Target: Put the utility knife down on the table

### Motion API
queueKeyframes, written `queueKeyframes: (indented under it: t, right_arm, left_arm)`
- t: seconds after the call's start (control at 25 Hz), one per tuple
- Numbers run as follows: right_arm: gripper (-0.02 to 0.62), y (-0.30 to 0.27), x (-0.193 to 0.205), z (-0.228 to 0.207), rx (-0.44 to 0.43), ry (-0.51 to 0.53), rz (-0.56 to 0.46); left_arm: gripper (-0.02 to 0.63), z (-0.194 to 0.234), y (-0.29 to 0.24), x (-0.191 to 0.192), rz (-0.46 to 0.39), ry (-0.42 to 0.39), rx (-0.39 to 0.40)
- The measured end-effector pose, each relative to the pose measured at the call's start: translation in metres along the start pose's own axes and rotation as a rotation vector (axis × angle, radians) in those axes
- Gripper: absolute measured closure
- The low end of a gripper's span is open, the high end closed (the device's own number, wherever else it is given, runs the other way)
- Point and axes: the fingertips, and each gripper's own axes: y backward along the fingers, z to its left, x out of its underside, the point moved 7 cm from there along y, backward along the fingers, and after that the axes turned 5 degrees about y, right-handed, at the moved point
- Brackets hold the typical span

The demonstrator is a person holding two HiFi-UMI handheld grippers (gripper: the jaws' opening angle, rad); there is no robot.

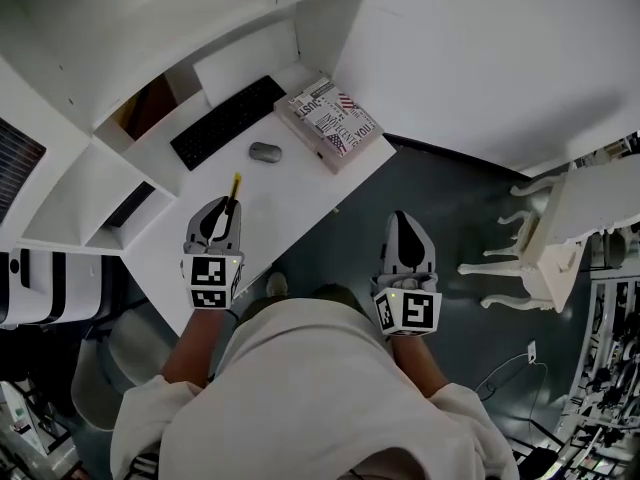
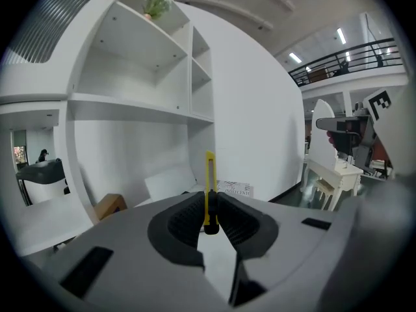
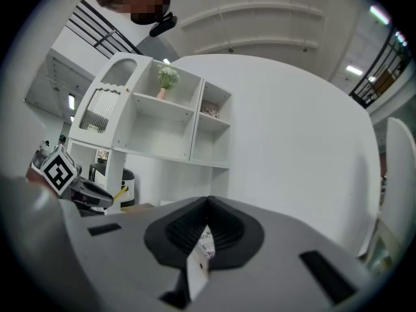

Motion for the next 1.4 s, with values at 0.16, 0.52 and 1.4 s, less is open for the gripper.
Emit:
queueKeyframes:
  t: [0.16,0.52,1.4]
  right_arm:
    - [0.592,-0.018,0.001,-0.006,-0.006,-0.008,0.001]
    - [0.592,-0.06,0.02,-0.041,-0.079,-0.025,-0.003]
    - [0.592,-0.106,0.049,-0.132,-0.038,-0.042,0.06]
  left_arm:
    - [0.543,0.001,-0.018,-0.001,0.021,-0.013,0.015]
    - [0.543,-0.009,-0.056,-0.008,0.046,-0.038,-0.036]
    - [0.543,-0.046,-0.176,0.034,0.331,-0.275,0.061]
